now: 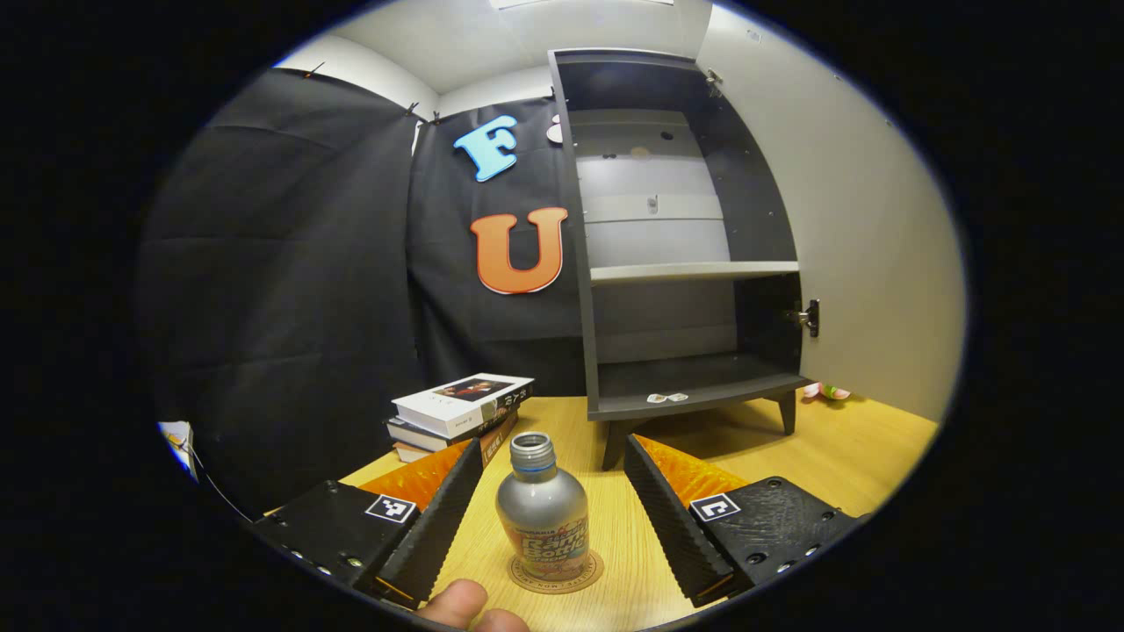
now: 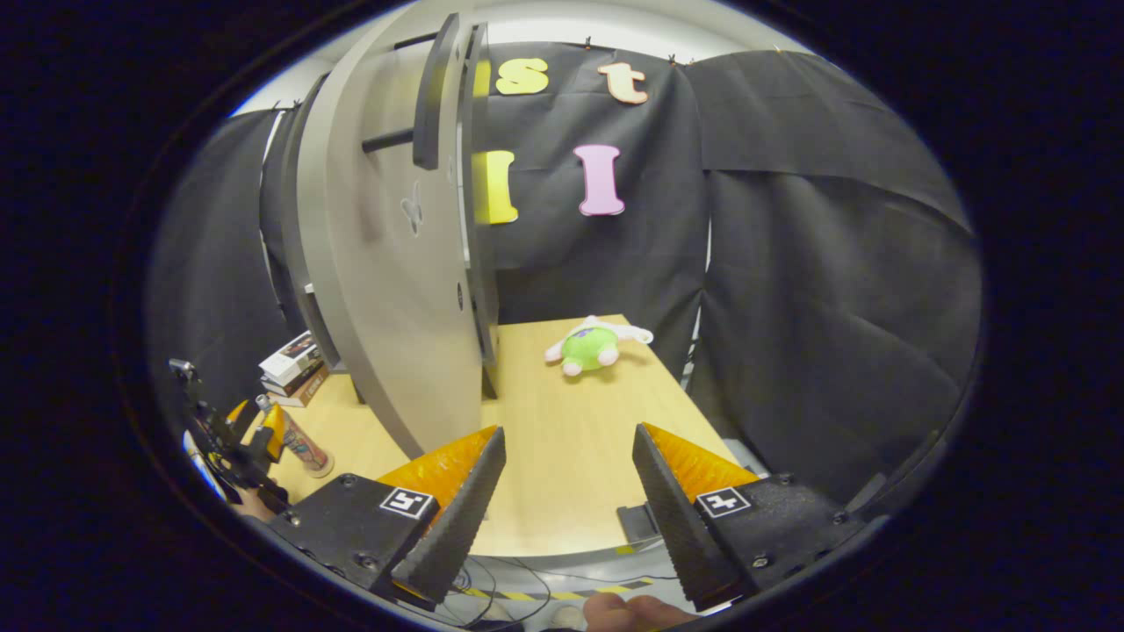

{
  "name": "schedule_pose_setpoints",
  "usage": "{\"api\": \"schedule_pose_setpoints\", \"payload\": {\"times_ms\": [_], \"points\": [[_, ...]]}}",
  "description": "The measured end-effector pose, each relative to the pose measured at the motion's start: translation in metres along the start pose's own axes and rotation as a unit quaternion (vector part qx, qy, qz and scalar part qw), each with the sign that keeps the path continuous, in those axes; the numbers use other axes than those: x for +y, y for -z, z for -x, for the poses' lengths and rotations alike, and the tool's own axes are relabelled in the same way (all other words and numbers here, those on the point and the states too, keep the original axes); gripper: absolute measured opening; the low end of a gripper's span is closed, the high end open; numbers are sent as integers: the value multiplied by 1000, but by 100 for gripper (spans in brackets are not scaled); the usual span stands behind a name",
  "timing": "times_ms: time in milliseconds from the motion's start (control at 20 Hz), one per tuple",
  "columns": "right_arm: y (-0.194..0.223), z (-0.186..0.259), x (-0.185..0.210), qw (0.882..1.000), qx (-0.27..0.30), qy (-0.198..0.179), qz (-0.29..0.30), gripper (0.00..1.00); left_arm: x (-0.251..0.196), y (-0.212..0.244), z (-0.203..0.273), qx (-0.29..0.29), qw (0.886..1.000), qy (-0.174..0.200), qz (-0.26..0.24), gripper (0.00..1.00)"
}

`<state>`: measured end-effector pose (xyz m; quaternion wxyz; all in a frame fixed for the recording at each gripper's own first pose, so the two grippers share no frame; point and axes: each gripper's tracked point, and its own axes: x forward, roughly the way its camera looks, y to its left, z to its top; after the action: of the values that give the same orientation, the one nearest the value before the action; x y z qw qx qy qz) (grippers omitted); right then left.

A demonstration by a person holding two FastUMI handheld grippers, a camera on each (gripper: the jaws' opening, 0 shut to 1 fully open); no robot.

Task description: Open the cabinet door with the right hand, grasp the bottle in the cabinet with the left hand and place it on the coaster, then close the cabinet door with the right hand.

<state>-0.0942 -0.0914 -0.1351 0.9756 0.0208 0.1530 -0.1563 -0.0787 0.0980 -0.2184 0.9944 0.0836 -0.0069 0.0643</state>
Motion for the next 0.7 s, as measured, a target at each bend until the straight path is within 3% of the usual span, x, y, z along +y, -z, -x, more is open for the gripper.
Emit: {"api": "schedule_pose_setpoints", "payload": {"times_ms": [250,450,550,700], "points": [[-34,5,1,999,-34,-1,-25,94,-8,-69,13,-8,999,35,3,97],[-79,24,4,995,-96,-15,-22,94,-34,-126,15,-3,996,83,-15,97],[-100,24,13,992,-114,-45,-23,94,-57,-146,17,17,994,105,-5,97],[-120,19,24,984,-116,-120,-58,94,-81,-184,18,39,994,98,8,97]]}}
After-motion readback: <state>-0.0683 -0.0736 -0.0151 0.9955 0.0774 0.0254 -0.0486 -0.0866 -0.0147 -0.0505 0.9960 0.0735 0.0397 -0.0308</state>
